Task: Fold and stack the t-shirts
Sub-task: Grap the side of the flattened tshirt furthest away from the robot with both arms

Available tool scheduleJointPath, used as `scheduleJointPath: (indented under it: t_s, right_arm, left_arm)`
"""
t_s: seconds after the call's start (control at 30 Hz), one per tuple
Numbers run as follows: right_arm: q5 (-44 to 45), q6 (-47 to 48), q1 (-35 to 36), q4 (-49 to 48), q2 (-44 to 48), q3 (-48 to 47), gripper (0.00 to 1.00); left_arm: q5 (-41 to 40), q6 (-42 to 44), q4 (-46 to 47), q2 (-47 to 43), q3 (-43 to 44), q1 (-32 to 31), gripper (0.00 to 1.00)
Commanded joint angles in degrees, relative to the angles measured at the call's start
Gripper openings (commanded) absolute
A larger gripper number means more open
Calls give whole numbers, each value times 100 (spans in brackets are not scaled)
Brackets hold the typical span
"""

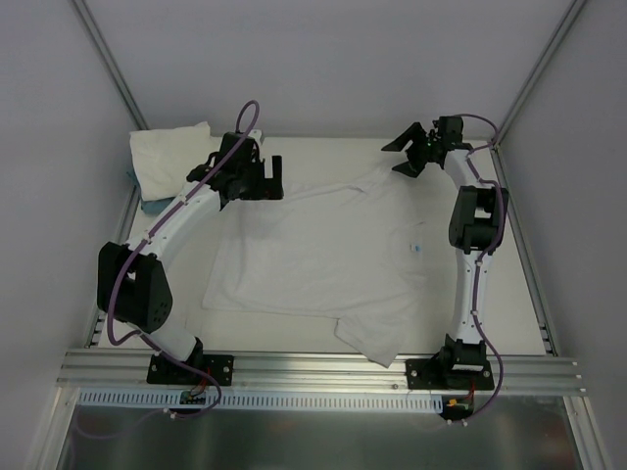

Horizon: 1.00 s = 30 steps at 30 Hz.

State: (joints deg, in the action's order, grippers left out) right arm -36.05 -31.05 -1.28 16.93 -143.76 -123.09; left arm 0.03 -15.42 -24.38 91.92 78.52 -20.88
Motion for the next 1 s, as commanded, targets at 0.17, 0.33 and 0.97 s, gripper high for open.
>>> scheduleJointPath:
  t_s: [0.17,0.33,0.97]
  right_arm:
    - [107,397,-162,232,427,-6,81]
    - [116,521,-294,276,534,162,81]
    - [98,327,-312,223,261,-295,80]
  left_arm:
    - [243,197,74,133,313,32,99]
    - [287,180,100,186,339,41,99]
    - [252,215,-14,283,471,32,99]
